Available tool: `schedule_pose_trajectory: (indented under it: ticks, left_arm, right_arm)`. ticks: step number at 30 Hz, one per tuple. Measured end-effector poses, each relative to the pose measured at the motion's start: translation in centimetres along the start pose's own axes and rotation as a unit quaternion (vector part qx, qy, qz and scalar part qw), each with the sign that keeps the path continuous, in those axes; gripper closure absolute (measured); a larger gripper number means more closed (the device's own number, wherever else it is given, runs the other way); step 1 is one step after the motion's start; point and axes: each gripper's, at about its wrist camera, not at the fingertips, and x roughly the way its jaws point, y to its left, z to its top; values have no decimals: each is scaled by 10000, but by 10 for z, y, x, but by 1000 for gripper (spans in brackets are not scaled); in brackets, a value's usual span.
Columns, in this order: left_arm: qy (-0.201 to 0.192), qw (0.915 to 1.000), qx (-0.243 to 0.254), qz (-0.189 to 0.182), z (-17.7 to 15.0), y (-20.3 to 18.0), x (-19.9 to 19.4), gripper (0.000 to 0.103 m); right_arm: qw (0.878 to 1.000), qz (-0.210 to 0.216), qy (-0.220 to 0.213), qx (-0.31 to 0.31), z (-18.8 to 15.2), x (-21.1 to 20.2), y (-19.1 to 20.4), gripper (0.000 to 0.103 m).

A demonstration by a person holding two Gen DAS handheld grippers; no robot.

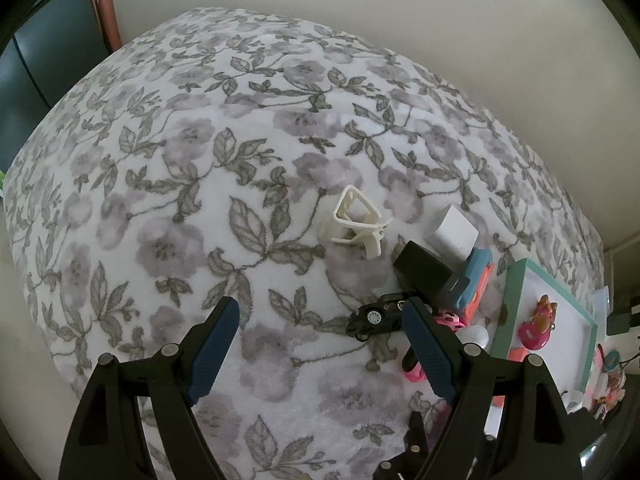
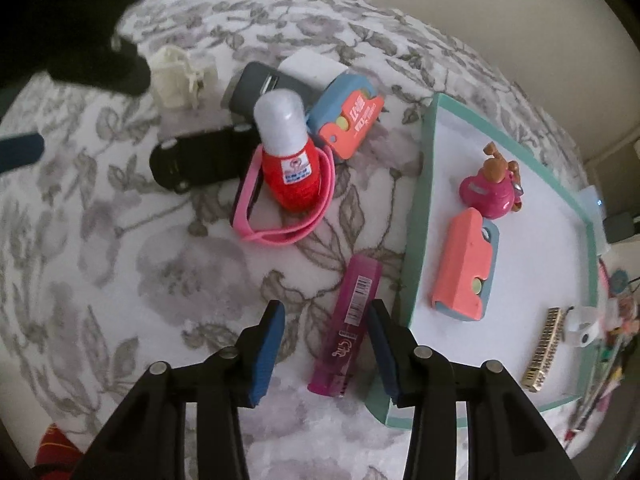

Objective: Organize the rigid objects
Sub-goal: 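Close the right tool around the pink lipstick tube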

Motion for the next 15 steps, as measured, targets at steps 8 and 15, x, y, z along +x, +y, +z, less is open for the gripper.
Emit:
schedule_pose_trajectory:
  ticks: [8, 15]
  left_arm:
    - [41, 9999, -33, -102, -2, 0, 1, 19]
    - [166, 9994, -29, -305, -3, -3, 6, 19]
  right_arm:
    - [9926, 940, 140, 757, 3, 10, -17, 57]
    - [9883, 1215, 63, 919, 9, 15, -30, 74]
